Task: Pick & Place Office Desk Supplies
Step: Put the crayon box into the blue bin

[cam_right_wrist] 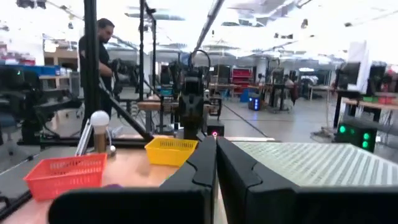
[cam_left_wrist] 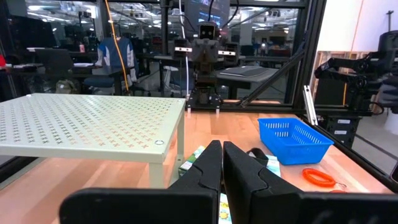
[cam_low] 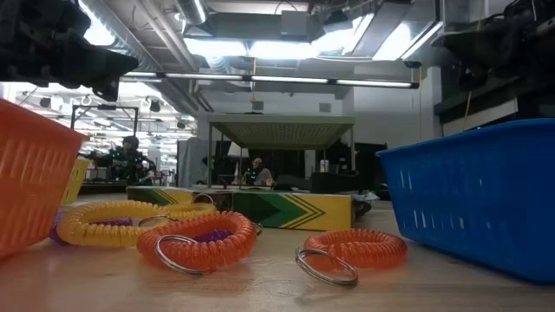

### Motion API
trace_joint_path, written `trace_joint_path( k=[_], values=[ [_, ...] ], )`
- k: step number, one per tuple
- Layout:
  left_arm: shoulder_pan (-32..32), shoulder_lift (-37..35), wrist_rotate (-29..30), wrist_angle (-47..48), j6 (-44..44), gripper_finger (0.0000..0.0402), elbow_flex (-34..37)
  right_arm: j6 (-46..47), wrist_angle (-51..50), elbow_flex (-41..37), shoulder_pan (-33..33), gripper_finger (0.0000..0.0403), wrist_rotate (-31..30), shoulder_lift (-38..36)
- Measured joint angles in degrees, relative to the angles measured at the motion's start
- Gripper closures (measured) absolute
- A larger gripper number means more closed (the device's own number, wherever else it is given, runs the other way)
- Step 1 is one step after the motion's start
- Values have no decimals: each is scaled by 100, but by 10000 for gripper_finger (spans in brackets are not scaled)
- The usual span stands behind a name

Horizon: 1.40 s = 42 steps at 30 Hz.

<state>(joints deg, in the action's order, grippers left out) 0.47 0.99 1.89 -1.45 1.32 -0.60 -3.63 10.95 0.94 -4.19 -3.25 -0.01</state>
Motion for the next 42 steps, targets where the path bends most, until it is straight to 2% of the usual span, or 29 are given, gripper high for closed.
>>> trace_joint_path(
  k=[6,11,15,20,24,32,38,42],
  values=[
    [0,1,0,-1,-1,389,-1,-40,52,-1,0,388,-138,0],
    [2,0,-1,-2,-1,389,-1,-92,260,-1,1,388,-773,0],
    [0,0,0,-1,-1,389,-1,-160,259,-1,2,388,-880,0],
    [0,1,0,-2,-2,389,0,-297,268,-1,2,388,-1699,0],
    [2,-1,-1,-2,-1,389,-2,-438,268,-1,2,388,-2093,0],
    [0,1,-2,-2,-2,389,-2,-258,22,-1,2,388,-2115,0],
    [0,0,0,-2,0,389,-1,198,-32,-1,2,388,-1514,0],
    [0,1,-2,-2,-2,389,-2,383,-32,-1,2,388,-1385,0]
  ],
)
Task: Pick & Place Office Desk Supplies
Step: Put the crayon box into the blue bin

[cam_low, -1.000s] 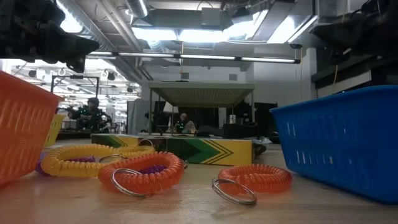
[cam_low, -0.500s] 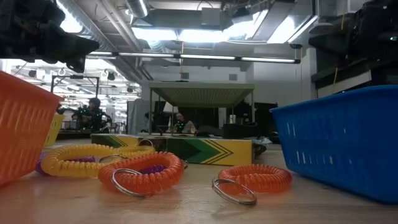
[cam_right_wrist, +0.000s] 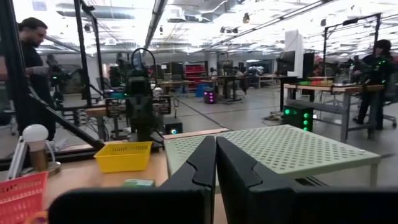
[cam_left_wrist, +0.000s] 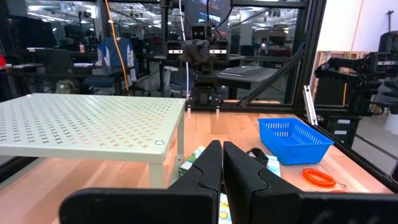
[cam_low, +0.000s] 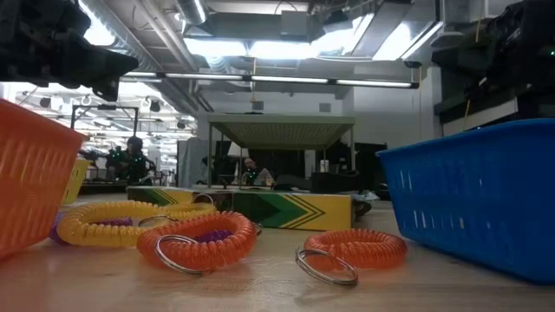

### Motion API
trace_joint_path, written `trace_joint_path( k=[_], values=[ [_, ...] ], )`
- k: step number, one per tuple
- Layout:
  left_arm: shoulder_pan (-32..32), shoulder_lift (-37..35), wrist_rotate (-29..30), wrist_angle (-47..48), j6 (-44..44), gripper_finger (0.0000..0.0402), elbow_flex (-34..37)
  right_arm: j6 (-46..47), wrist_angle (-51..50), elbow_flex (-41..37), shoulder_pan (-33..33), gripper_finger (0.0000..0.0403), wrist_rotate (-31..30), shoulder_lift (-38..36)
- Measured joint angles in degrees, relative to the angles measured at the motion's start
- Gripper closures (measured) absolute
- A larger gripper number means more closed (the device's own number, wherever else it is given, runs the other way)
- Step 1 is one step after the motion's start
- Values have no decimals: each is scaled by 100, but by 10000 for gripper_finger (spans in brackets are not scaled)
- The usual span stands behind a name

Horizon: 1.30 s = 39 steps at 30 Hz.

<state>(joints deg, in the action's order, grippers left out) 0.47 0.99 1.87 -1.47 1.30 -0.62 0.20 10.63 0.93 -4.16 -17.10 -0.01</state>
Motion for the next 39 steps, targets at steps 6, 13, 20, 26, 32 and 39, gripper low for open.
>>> trace_joint_path(
  k=[6,13,20,26,32,39],
  values=[
    [1,-1,2,0,0,389,1,222,-8,0,0,388,2,0],
    [2,-2,52,-52,0,389,2,335,-37,0,0,388,2,0],
    [0,2,657,-441,318,389,2,588,-59,0,0,388,2,0],
    [0,2,1277,-778,669,389,2,1011,-324,0,0,388,21,128],
    [0,15,2061,-744,638,389,2,913,-344,0,0,388,17,449],
    [0,56,2320,-676,597,387,2,875,-343,0,0,388,-428,846]
  ],
)
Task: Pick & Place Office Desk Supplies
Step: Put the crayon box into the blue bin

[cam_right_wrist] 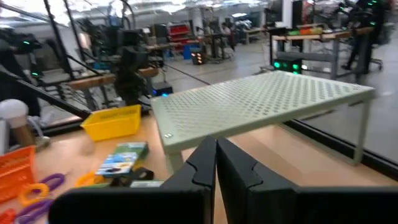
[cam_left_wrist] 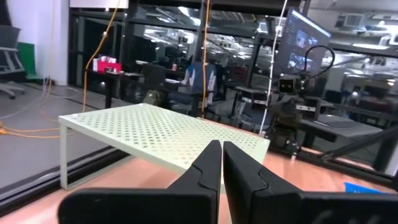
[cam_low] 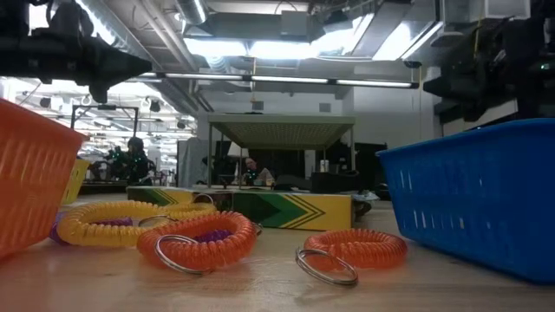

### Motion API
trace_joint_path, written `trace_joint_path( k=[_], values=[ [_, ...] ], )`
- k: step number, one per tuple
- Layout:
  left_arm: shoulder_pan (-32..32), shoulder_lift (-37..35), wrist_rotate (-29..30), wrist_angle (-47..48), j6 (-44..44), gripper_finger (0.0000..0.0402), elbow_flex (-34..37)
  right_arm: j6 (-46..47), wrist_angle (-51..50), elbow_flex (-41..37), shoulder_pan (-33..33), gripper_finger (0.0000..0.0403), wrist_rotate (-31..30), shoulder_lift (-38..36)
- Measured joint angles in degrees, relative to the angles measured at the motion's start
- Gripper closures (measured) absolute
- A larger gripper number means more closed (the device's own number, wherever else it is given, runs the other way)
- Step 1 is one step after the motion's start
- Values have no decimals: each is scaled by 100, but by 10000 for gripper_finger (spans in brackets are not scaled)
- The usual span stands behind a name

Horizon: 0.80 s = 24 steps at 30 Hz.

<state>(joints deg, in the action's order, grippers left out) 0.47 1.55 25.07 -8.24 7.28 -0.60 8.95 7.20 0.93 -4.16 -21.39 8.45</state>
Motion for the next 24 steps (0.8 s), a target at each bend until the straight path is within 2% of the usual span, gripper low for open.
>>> trace_joint_path(
  k=[4,8,15,20,24],
  values=[
    [0,69,242,159,-218,374,0,536,26,0,0,386,-306,325],
    [0,150,304,193,-482,348,0,899,95,0,-2,370,-324,696],
    [0,363,280,213,-584,292,-2,1362,813,0,-2,298,-324,1524],
    [2,631,467,138,-866,259,-2,2107,1532,0,-19,256,-129,2375],
    [7,830,488,-45,-1096,247,-2,2566,2038,0,-184,251,-127,3330]
  ],
)
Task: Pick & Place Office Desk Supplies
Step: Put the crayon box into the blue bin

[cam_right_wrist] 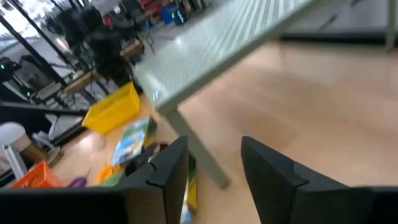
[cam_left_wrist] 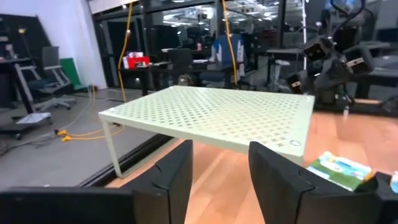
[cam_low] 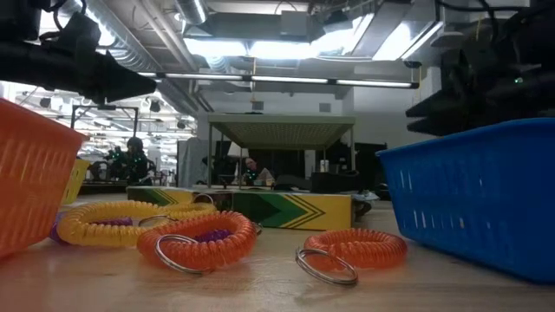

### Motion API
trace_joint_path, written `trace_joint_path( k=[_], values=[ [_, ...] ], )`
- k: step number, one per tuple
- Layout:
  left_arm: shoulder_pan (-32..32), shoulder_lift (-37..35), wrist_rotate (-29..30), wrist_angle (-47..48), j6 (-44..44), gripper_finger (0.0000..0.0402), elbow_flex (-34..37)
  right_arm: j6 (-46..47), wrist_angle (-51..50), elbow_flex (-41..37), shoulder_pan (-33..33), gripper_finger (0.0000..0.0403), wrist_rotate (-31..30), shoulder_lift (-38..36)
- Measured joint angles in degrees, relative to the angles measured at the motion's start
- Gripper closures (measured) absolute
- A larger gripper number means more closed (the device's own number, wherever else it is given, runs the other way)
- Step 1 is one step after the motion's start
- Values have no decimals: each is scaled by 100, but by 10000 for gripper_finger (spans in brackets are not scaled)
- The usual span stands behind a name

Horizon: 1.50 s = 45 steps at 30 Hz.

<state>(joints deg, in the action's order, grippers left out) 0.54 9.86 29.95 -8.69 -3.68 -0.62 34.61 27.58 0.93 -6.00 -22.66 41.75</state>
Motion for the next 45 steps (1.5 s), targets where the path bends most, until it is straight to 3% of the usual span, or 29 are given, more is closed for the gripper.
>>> trace_joint_path(
  k=[5,12,20,32,45],
  values=[
    [0,252,-141,28,-15,251,0,-43,1029,144,-221,258,34,1293],
    [0,516,-144,-40,48,257,0,-203,822,916,-366,252,405,2876],
    [0,519,-135,-40,112,258,0,378,908,986,-387,219,401,4118],
    [0,519,-124,-53,123,258,0,225,2353,1015,-293,202,1055,5150],
    [0,519,-156,-51,233,258,0,-347,2342,1990,-188,202,1575,6187]
  ],
)
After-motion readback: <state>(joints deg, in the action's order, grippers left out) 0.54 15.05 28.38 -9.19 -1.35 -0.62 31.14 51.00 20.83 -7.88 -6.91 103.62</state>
